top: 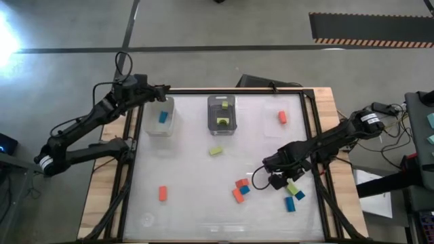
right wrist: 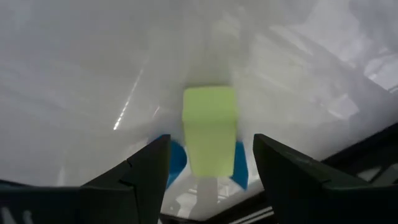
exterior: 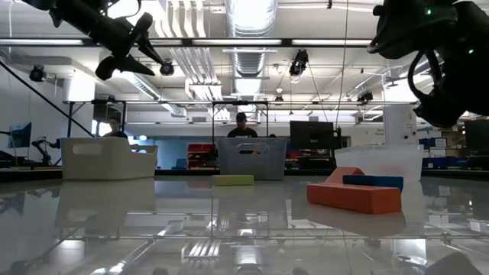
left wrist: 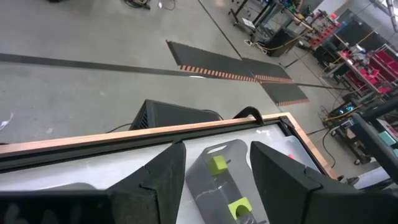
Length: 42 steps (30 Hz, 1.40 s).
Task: Sort & place blocks by color
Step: Put the green block into the black transparent bin
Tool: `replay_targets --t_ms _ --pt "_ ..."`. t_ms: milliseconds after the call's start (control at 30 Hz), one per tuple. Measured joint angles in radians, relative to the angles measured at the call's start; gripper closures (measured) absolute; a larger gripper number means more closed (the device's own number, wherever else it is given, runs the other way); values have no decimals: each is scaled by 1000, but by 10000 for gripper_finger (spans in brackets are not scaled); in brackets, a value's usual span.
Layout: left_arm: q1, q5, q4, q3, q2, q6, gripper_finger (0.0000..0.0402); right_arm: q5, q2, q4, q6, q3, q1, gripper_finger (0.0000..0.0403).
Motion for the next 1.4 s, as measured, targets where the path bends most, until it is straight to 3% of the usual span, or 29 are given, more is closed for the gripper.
replay_targets --t_ms 433,733,967,1200,1400 --pt "0 0 -1 0 1 0 237 21 2 103 0 -86 0 188" --pt "1 0 -1 0 1 1 237 25 2 122 0 -91 0 282" --pt "0 0 -1 0 1 1 237 32 -6 125 9 -90 -18 282" --pt "0 0 -1 0 1 0 237 152 -43 118 -8 11 -102 282" --pt "0 0 -1 0 1 -27 237 297 -41 117 -122 162 -228 282"
